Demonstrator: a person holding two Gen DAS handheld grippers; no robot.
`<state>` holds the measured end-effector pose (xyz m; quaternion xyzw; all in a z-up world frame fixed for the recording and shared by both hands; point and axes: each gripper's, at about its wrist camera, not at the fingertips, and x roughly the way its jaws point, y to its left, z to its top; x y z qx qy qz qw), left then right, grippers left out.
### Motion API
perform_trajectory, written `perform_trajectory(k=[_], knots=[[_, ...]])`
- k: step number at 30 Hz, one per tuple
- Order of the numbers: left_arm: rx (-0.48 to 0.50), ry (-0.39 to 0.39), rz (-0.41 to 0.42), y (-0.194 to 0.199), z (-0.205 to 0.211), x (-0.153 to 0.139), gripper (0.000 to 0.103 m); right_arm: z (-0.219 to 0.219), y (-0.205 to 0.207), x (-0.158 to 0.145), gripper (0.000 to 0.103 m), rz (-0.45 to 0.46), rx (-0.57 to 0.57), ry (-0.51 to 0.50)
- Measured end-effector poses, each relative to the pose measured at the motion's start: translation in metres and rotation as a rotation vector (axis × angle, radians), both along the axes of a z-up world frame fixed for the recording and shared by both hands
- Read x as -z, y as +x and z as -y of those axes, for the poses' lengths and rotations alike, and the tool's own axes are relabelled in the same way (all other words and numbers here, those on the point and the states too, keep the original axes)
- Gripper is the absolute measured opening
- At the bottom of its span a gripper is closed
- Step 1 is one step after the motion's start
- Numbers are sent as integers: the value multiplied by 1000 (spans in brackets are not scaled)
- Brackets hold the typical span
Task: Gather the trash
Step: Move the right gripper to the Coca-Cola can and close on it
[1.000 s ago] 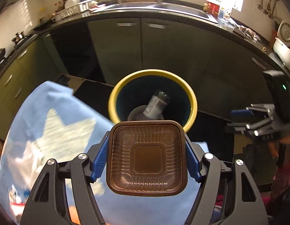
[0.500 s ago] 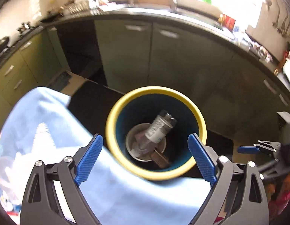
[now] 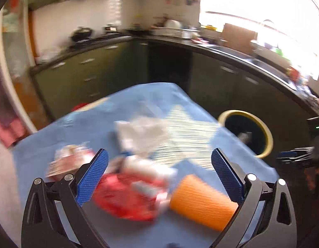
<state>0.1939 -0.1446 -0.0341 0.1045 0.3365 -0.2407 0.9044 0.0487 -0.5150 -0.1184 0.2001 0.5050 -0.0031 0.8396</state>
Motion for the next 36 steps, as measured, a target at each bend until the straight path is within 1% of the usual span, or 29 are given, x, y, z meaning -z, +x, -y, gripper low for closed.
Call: perform_trajectory(k=[4, 7, 8, 9, 13, 16, 18, 20, 23, 26, 32, 36], knots=[[-176, 38, 30, 14, -72, 10, 98, -51, 28, -18, 68, 10, -131, -43], [-303, 71, 21, 26, -115, 26, 98, -93, 48, -32, 68, 27, -246, -59], [-331, 77, 17, 27, -122, 30, 98, -111, 55, -38, 68, 36, -297, -63], [-367, 83, -3, 31, -134, 38, 98, -130, 63, -45, 67, 47, -349, -68], [-444, 63, -73, 46, -158, 67, 98, -198, 98, -73, 68, 79, -544, -86], [-485, 74, -99, 56, -167, 82, 98, -246, 117, -85, 68, 91, -681, -147], [-515, 71, -123, 60, -174, 88, 98, -270, 127, -84, 72, 87, -744, -189], [-543, 59, -124, 58, -185, 92, 98, -292, 136, -78, 73, 75, -809, -237], [-573, 37, -124, 59, -197, 94, 98, -314, 149, -62, 73, 32, -863, -287], [-575, 3, -135, 59, -204, 97, 98, -321, 160, -46, 73, -9, -877, -322], [-548, -6, -155, 57, -195, 99, 98, -332, 175, -23, 73, -79, -887, -337], [-537, 5, -151, 55, -188, 100, 98, -339, 181, -7, 73, -113, -886, -333]])
